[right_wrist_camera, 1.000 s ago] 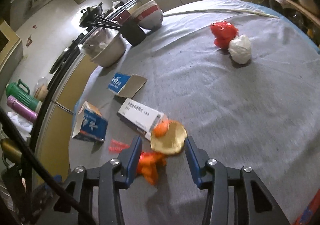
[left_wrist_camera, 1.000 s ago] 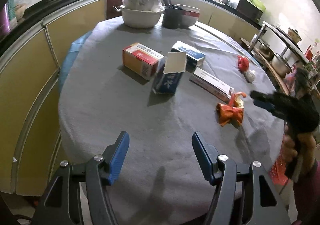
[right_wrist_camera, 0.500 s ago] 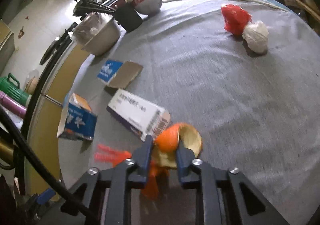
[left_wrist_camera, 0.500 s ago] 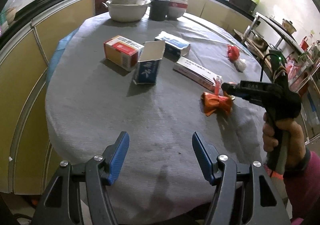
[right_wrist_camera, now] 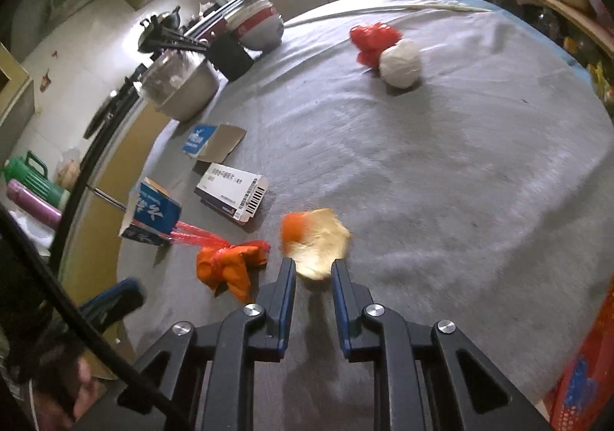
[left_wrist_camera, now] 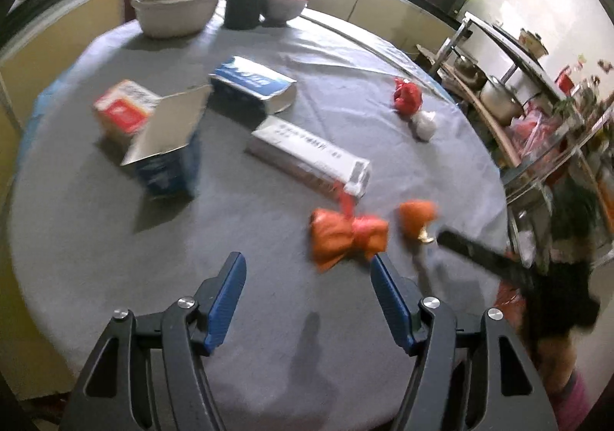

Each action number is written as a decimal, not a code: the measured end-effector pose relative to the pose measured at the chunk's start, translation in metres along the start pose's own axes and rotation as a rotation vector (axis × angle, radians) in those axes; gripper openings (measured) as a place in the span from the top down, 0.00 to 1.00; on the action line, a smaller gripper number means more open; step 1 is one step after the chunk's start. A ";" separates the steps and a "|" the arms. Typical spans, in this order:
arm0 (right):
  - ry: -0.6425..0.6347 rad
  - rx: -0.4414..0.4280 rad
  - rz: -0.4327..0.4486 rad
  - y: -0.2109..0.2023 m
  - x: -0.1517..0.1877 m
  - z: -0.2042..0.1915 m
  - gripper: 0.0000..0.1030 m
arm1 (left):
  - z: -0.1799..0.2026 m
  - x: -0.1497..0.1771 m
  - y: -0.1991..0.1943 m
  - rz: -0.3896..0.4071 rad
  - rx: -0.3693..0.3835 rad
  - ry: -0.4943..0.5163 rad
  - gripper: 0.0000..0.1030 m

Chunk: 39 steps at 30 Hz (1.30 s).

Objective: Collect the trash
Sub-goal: 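Grasp the orange peel with the right tool while the left tool grasps the orange bag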

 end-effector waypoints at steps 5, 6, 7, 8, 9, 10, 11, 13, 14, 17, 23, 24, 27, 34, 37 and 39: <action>0.009 -0.034 0.039 -0.019 0.000 0.001 0.76 | 0.019 -0.019 0.028 -0.002 0.028 0.018 0.33; 0.018 -0.041 0.037 -0.020 0.001 0.002 0.75 | 0.022 -0.023 0.032 -0.002 0.039 0.019 0.32; 0.032 -0.050 0.030 -0.018 0.002 0.003 0.74 | 0.024 -0.026 0.040 -0.014 0.050 0.011 0.32; 0.043 -0.059 0.023 -0.016 0.004 0.004 0.73 | 0.023 -0.027 0.047 -0.029 0.049 -0.005 0.32; 0.051 -0.064 0.018 -0.015 0.006 0.005 0.73 | 0.021 -0.027 0.051 -0.037 0.055 -0.023 0.32; 0.056 -0.064 0.015 -0.013 0.008 0.006 0.73 | 0.019 -0.026 0.054 -0.038 0.064 -0.037 0.32; 0.060 -0.066 0.011 -0.012 0.009 0.006 0.73 | 0.016 -0.025 0.058 -0.042 0.068 -0.052 0.39; 0.062 -0.073 0.010 -0.010 0.011 0.006 0.73 | 0.011 -0.016 0.065 -0.074 0.091 -0.065 0.66; 0.060 -0.073 0.011 -0.010 0.011 0.006 0.73 | 0.010 -0.013 0.064 -0.078 0.136 -0.088 0.67; 0.052 -0.080 0.012 -0.007 0.009 0.002 0.69 | 0.002 -0.006 0.057 -0.078 0.143 -0.116 0.74; -0.031 -0.067 0.061 -0.005 0.004 -0.018 0.27 | -0.018 0.019 0.026 -0.050 0.107 -0.145 0.75; -0.058 -0.051 0.053 -0.001 0.002 -0.021 0.27 | -0.021 0.021 0.023 -0.048 0.099 -0.147 0.75; -0.108 -0.019 0.046 0.010 -0.003 -0.027 0.27 | -0.040 0.030 0.006 -0.034 0.071 -0.169 0.72; -0.207 0.075 0.000 0.046 -0.005 -0.029 0.54 | -0.047 0.028 -0.032 0.112 -0.042 0.055 0.36; -0.210 0.065 0.009 0.049 -0.002 -0.032 0.65 | -0.031 0.026 -0.030 0.129 -0.044 0.215 0.30; -0.214 0.069 0.020 0.044 0.000 -0.032 0.72 | -0.019 0.026 -0.025 0.128 -0.028 0.294 0.27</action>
Point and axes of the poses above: each gripper's, at about its wrist camera, not at the fingertips, and y roughly the way its jaws point, z to its right, x to its underside, the point moved 10 cm from there along y, roughly the way its jaws point, and after that the axes turned 4 degrees about -x, right-handed, at the moved point
